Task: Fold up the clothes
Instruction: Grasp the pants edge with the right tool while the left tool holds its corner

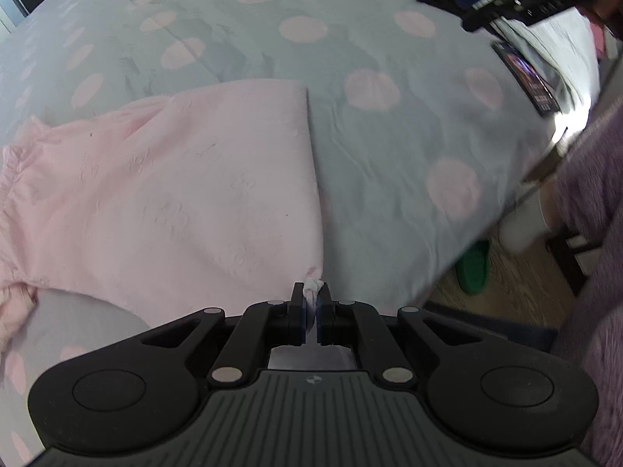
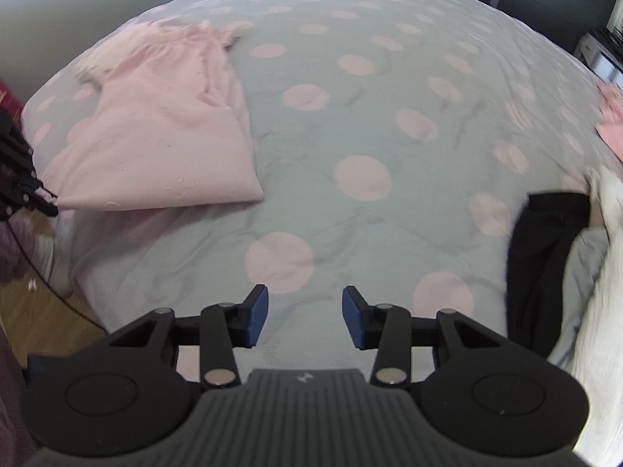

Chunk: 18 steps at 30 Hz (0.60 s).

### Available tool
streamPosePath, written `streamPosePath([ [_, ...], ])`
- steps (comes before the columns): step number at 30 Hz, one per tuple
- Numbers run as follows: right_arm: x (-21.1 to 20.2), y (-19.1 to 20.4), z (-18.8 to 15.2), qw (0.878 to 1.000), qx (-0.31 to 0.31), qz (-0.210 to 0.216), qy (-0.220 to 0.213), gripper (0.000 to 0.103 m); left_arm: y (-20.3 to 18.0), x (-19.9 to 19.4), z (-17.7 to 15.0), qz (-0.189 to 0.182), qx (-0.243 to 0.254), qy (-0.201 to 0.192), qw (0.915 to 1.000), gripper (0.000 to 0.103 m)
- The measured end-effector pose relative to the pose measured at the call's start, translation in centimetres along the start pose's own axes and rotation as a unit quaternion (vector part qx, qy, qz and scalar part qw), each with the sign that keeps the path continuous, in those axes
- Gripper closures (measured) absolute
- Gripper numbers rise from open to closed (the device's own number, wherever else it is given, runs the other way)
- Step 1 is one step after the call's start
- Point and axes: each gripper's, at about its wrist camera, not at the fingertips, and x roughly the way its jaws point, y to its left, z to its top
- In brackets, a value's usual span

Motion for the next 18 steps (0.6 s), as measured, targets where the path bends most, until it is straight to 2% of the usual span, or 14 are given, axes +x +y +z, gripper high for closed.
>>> streamPosePath([
  [3, 0.8, 2.5, -0.2, 0.998, -0.065, 0.01, 0.0, 0.057, -0.5, 0.2, -2.4, 0.003, 0.003, 0.008, 1.0, 0.101],
  [7, 2.1, 5.7, -0.3, 0.99, -0.142, 0.024, 0.001, 0.057, -0.5, 0.2, -4.1, 0.006, -0.007, 0.001, 1.0, 0.101],
  [8, 2.6, 6.7, -0.4, 0.986, -0.168, 0.021, -0.002, 0.051, -0.4, 0.2, -4.4, 0.008, -0.011, -0.004, 0.9999, 0.101],
  [10, 3.4, 8.7, -0.6, 0.974, -0.226, 0.01, -0.014, 0.046, -0.3, 0.1, -5.0, 0.008, -0.019, -0.016, 0.9997, 0.101],
  [12, 4.2, 10.7, -1.0, 0.956, -0.291, -0.006, -0.034, 0.046, -0.2, 0.1, -5.2, 0.006, -0.026, -0.028, 0.9992, 0.101],
  [18, 7.5, 14.3, -2.1, 0.885, -0.457, -0.05, -0.074, 0.046, 0.3, 0.1, -5.7, -0.004, -0.039, -0.052, 0.9979, 0.101],
])
